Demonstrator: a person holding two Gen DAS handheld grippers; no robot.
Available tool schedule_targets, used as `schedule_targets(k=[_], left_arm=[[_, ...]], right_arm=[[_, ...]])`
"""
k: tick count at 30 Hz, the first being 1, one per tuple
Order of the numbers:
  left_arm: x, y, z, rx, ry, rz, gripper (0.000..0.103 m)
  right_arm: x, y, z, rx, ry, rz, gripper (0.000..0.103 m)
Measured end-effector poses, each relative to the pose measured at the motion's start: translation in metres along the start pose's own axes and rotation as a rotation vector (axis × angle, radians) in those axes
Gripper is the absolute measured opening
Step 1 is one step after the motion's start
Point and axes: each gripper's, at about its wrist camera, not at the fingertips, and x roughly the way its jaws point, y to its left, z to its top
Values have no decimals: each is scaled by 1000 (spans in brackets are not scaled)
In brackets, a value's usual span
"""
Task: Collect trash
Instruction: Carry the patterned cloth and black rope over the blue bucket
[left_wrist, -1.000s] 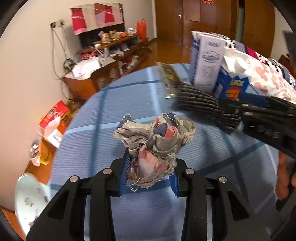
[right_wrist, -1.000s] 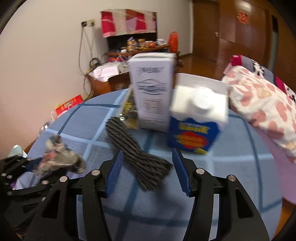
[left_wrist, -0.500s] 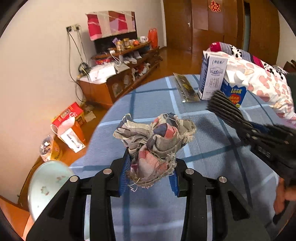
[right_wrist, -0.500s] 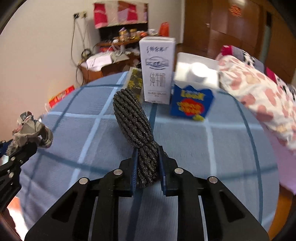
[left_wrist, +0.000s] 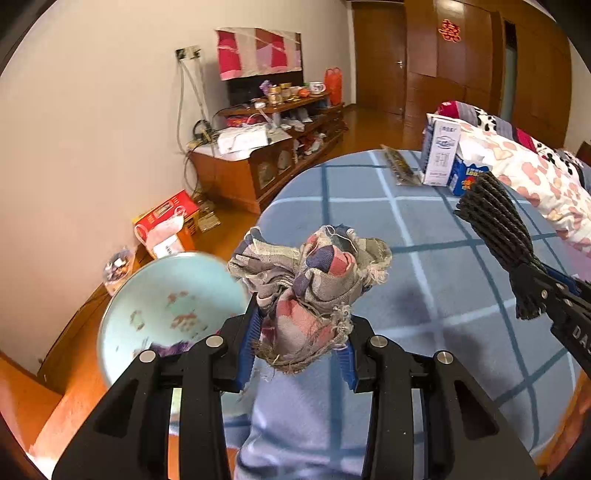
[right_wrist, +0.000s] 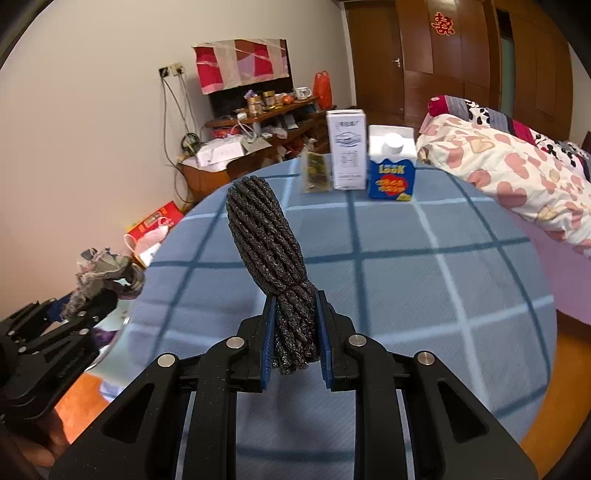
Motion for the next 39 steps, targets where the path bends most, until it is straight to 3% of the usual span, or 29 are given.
schedule_targets(k=[9,21,39], left_arm=[[-30,35,-27,-23,-25,44,37],[-56,67,-39,-61,-79,84,37],[-52,118,-40,-166,-78,150,37]], right_arm=[[-21,44,-27,-6,3,42,21],[-40,94,-37,-56,-28,102,21],[-27,141,-28,-108,-11,164,22]])
